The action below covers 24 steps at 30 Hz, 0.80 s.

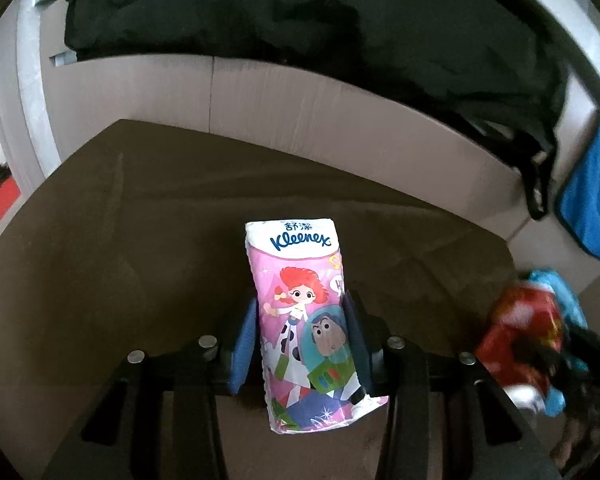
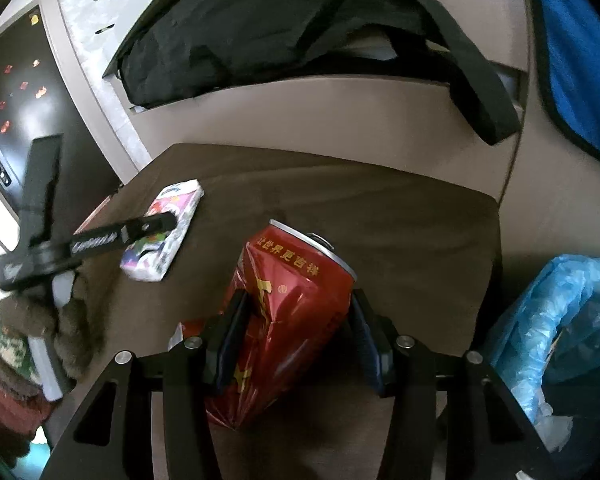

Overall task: Collect trash
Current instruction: 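Grasp the red can with the right tool while the left tool grasps the pink Kleenex pack, then carry the Kleenex pack and red can over the blue bin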

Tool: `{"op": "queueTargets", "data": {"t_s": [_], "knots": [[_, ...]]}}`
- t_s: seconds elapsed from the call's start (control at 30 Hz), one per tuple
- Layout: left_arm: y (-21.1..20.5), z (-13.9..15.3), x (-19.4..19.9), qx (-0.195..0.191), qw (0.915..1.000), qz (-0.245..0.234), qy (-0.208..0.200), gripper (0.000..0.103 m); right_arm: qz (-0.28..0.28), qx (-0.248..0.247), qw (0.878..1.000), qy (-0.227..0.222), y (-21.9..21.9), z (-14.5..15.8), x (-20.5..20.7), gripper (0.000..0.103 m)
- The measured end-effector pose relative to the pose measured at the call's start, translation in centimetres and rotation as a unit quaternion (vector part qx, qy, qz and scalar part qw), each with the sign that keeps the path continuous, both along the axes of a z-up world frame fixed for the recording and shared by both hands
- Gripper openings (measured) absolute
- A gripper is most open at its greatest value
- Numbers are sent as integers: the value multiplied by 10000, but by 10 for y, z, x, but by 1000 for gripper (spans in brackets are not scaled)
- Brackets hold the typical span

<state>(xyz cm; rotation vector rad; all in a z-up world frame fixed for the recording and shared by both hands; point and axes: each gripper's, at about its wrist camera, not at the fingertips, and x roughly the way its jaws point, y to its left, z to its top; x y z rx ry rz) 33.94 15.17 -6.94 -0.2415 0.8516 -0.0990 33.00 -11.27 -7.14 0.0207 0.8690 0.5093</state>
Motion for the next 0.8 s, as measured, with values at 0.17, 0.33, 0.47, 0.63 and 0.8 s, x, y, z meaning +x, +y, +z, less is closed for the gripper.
{"op": "queueTargets", "data": {"t_s": [0.17, 0.33, 0.47, 0.63, 0.8], "knots": [[-2, 6, -31, -28, 9997, -45, -222, 43, 78, -180, 9995, -261, 16, 15, -8, 46], [-6, 19, -57, 14, 9986, -68, -515, 43, 100, -243, 9989, -391, 21, 27, -18, 46], [-13, 31, -70, -27, 9975, -138, -699, 43, 67, -207, 9986, -476, 19, 35, -30, 46], [-23, 44, -83, 26, 9960, -141, -882, 43, -14, -142, 9981, -607, 11, 46, -45, 46], [-39, 57, -98, 152, 9939, -175, -1078, 43, -57, -133, 9971, -748, 1, 58, -58, 46]]}}
